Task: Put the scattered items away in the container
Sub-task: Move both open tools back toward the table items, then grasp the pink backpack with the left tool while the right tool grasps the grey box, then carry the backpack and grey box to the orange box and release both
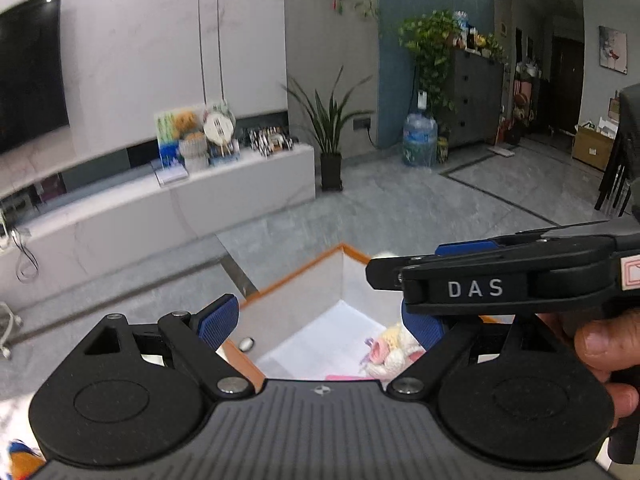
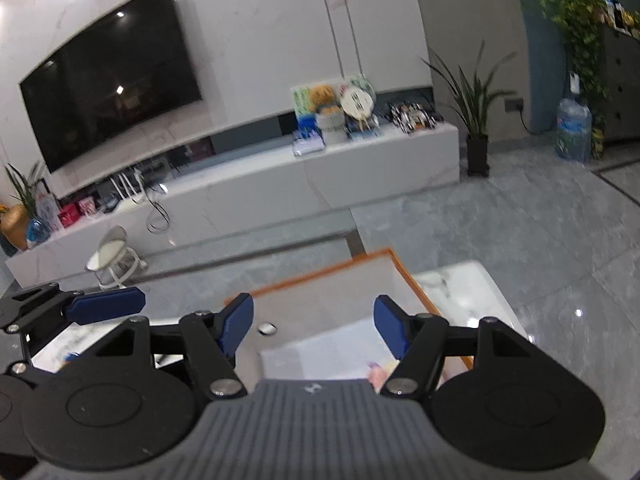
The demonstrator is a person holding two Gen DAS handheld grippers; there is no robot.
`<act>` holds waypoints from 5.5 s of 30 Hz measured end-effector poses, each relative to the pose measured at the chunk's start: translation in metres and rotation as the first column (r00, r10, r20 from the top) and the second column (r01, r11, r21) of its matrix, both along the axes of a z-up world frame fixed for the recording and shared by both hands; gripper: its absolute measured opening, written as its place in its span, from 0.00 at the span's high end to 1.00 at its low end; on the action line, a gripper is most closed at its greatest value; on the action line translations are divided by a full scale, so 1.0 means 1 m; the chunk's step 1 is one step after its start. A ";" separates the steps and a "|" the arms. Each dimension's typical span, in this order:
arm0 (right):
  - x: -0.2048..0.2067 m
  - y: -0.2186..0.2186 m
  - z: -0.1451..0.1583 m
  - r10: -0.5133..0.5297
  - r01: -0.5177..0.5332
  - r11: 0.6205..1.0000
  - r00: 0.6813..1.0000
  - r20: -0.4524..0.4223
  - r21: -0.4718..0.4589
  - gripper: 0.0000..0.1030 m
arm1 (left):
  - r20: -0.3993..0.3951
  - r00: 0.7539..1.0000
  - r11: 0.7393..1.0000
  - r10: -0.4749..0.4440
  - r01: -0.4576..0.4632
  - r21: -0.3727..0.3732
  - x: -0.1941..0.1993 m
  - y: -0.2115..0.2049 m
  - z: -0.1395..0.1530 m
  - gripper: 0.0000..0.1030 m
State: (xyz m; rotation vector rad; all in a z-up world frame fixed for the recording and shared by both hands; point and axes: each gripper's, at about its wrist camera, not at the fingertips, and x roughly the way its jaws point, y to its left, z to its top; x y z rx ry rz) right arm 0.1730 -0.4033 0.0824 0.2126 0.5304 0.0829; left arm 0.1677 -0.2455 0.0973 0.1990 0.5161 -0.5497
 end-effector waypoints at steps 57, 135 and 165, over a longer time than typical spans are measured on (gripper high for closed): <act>-0.072 0.321 -0.030 0.495 -0.489 0.869 0.858 0.139 -0.074 0.25 | 0.055 0.937 0.915 0.346 -0.323 -0.241 -0.120 0.308 -0.039 0.00; 0.024 0.311 -0.149 0.484 -0.528 0.848 0.804 -0.345 -0.042 0.85 | -0.252 0.951 0.984 0.177 -0.174 0.035 -0.057 0.343 -0.162 0.51; -0.005 0.301 -0.100 0.513 -0.542 0.838 0.825 -0.238 -0.071 0.85 | -0.129 0.960 0.966 0.248 -0.255 -0.043 -0.081 0.333 -0.093 0.62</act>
